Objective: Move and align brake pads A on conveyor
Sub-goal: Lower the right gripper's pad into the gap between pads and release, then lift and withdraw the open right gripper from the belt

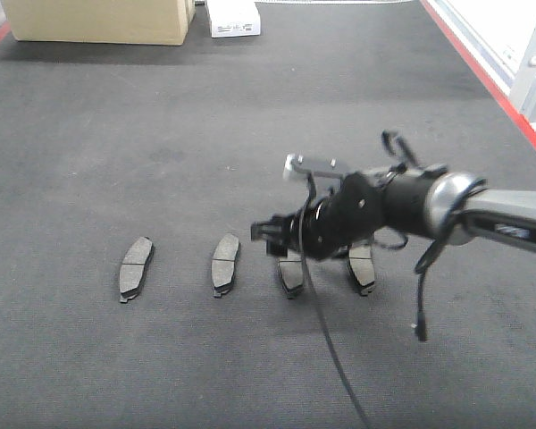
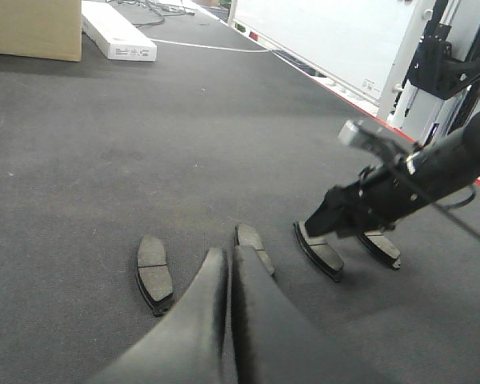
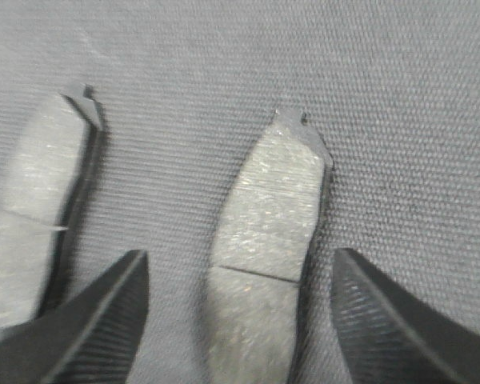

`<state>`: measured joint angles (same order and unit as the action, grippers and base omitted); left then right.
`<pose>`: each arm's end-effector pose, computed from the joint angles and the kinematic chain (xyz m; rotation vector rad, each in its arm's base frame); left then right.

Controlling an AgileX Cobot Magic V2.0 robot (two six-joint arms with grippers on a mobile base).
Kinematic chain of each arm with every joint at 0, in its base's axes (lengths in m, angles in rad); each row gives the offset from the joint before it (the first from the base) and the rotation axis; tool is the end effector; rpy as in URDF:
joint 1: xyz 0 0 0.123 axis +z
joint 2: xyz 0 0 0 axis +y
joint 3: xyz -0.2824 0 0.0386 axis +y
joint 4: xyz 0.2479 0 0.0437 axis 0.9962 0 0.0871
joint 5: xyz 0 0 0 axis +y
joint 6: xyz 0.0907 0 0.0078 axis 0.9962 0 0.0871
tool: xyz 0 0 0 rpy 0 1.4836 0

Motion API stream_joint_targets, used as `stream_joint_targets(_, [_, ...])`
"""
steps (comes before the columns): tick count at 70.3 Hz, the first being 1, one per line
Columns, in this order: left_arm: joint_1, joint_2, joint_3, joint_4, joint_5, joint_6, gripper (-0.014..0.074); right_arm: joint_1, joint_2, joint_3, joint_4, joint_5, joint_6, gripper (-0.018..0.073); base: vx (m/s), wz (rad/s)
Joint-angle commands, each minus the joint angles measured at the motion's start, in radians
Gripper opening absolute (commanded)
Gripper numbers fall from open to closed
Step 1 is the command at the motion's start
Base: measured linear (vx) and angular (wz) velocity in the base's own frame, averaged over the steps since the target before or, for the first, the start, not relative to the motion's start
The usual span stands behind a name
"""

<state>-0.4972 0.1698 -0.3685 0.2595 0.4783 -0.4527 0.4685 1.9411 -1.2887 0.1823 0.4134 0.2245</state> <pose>0.0504 -0.0151 0.2844 0.1562 1.7601 -0.4205 0.3653 0.1923 0.1814 -0.1288 2.5928 0.4199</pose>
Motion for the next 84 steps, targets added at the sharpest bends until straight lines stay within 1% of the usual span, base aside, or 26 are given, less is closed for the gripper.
stream_joint_targets(1, [-0.002, 0.012, -0.026, 0.006, -0.069, -0.001, -0.0006, -0.001, -0.123, -0.028, -0.038, -0.033, -0.011, 0.0481, 0.00, 0.00])
stream_joint_targets(12, [-0.002, 0.012, -0.026, 0.006, -0.069, -0.001, -0.0006, -0.001, -0.255, -0.011, -0.182, 0.015, -0.011, 0.0437, 0.00, 0.00])
stream_joint_targets(17, [-0.002, 0.012, -0.026, 0.006, -0.069, -0.001, -0.0006, -0.001, -0.326, 0.046, -0.242, 0.004, -0.010, 0.0395, 0.00, 0.00])
stream_joint_targets(24, [-0.002, 0.012, -0.026, 0.006, -0.069, -0.001, -0.0006, -0.001, -0.440, 0.154, -0.269, -0.038, -0.010, 0.0319, 0.00, 0.00])
stream_joint_targets(29, [-0.002, 0.012, -0.026, 0.006, -0.069, -0.001, -0.0006, -0.001, -0.538, 0.234, -0.279, -0.067, -0.010, 0.0246, 0.00, 0.00])
stream_joint_targets(41, [-0.002, 0.012, -0.026, 0.006, -0.069, -0.001, -0.0006, -0.002, -0.737, 0.382, -0.305, -0.080, -0.010, 0.0088, 0.00, 0.00])
stream_joint_targets(50, [-0.002, 0.012, -0.026, 0.006, -0.069, -0.001, -0.0006, -0.002, -0.890, 0.480, -0.314, -0.080, -0.010, -0.0011, 0.00, 0.00])
stream_joint_targets(71, [-0.002, 0.012, -0.026, 0.006, -0.069, -0.001, -0.0006, -0.002, -1.298, 0.737, -0.320, -0.084, -0.016, -0.0006, 0.00, 0.00])
stream_joint_targets(84, [-0.002, 0.012, -0.026, 0.006, -0.069, -0.001, -0.0006, -0.002, -1.547, 0.885, -0.355, -0.082, -0.016, -0.0006, 0.00, 0.00])
